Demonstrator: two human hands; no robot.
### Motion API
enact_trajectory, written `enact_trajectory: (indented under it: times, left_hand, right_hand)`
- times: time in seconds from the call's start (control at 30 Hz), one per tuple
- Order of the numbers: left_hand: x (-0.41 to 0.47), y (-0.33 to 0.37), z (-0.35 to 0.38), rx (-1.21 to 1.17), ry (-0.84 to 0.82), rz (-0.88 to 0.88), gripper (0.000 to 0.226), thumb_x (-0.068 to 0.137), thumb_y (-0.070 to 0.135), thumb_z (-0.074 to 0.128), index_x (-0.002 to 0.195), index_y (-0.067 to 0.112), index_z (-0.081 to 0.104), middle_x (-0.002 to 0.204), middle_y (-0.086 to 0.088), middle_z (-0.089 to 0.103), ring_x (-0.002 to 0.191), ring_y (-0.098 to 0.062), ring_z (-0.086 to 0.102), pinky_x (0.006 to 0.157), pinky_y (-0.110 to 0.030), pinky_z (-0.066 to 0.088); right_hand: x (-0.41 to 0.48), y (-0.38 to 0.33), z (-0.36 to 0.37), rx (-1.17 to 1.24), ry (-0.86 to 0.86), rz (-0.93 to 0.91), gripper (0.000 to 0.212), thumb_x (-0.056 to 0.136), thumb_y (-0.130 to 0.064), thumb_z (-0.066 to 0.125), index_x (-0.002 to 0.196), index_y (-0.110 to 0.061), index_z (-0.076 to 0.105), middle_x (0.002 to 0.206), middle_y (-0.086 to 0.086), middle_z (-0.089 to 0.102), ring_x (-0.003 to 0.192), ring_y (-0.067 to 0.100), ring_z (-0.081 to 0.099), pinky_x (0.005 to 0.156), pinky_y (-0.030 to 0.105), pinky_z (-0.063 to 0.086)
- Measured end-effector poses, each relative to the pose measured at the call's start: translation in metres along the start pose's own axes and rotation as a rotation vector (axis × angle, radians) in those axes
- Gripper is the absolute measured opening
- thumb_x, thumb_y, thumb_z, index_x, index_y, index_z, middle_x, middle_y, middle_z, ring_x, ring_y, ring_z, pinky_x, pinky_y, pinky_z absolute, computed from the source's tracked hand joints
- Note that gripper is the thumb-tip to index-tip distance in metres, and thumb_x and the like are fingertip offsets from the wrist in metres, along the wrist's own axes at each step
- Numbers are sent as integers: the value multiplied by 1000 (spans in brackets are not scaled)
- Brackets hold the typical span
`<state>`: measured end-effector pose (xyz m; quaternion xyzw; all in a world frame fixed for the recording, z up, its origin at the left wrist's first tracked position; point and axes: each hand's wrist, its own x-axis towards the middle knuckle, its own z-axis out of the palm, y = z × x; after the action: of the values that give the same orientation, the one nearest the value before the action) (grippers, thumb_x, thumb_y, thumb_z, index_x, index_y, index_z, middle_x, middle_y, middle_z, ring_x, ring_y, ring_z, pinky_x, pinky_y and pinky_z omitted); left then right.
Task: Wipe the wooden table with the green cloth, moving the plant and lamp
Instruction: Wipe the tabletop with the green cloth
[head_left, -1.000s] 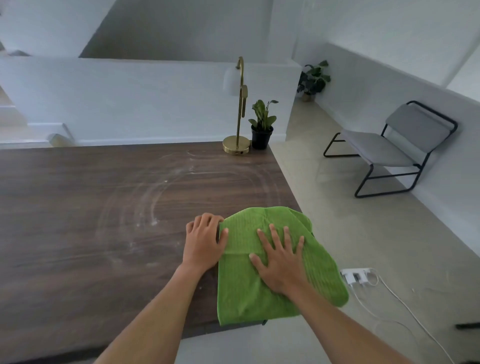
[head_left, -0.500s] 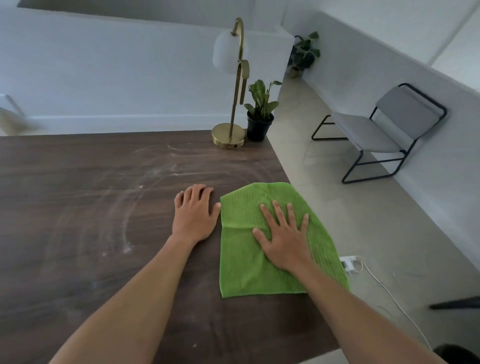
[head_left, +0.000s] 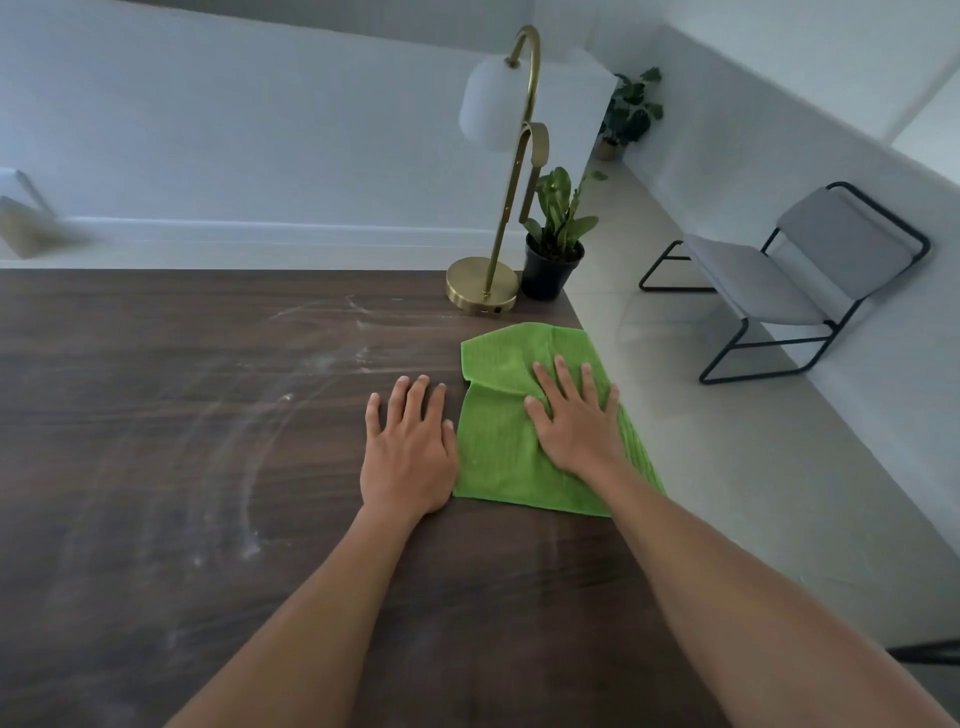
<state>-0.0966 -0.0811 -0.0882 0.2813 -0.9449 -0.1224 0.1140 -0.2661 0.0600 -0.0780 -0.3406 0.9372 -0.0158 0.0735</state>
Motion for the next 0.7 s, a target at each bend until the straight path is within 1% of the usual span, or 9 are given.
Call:
enact_trajectory:
  times: [0.1,0.17,0.23,0.3,0.43,0.5,0.57,0.63,0.7]
  left_hand:
    - [1,1,-2,-20,-13,-5,56,99,39,18,151,19,27,160,-2,22,149,-19,8,121,-48,4]
    - [1,0,-3,-31,-20,-16,55,100,39,19,151,19,27,160,-1,21,149,-19,7,121,-47,4]
    - [-1,-1,-3,-24,-31,-25,55,101,40,20,151,19,28,160,-1,22,149,-19,8,121,-47,4]
    - [-8,-2,-4,-10,-25,-17,58,99,42,16,150,19,29,159,-1,24,149,-19,10,120,-47,6]
    - [-24,-7,-7,16,-16,-14,65,95,45,8,150,20,30,159,0,25,149,-18,11,121,-46,6]
    - [-25,-2,-9,-10,-16,18,64,95,46,8,150,20,31,158,0,26,149,-18,11,121,-45,6]
    - [13,12,-1,-56,45,-97,62,97,45,11,150,19,31,159,0,27,149,-16,12,122,-44,5]
    - [17,15,-4,-76,40,-115,61,98,45,15,150,17,30,159,-1,27,149,-16,13,122,-41,5]
    - [14,10,1,-49,50,-135,61,98,45,19,149,15,33,157,-2,29,148,-17,16,122,-41,7]
  right_hand:
    - [-25,-3,1,58,14,-119,54,101,-48,11,154,-38,8,163,-10,-1,151,21,-9,121,54,-5]
    - [-58,-3,2,155,78,-193,53,98,-38,19,149,-29,32,159,-9,24,150,20,13,122,49,7]
    - [-82,4,5,240,146,-185,44,90,-30,29,128,-24,51,132,-10,46,126,14,38,112,41,33]
    - [-85,11,2,225,142,-147,31,88,-23,40,117,-25,52,117,-11,46,111,10,38,101,35,41]
    - [-37,0,-2,176,20,-6,46,94,-32,38,139,-27,37,146,1,32,141,28,23,119,52,19]
    - [-8,-11,-1,144,-47,80,60,96,-51,25,153,-34,15,163,2,7,150,35,0,117,62,-4]
    - [56,-11,-10,44,-46,1,70,92,-67,12,155,-38,2,163,-5,-10,149,36,-14,111,63,-15]
    - [57,-13,-17,37,-28,-71,73,90,-71,12,154,-34,15,163,-7,0,150,34,-6,113,60,-15]
    - [39,-4,-16,106,62,-162,61,89,-65,22,129,-25,45,143,-2,40,137,29,32,119,58,11]
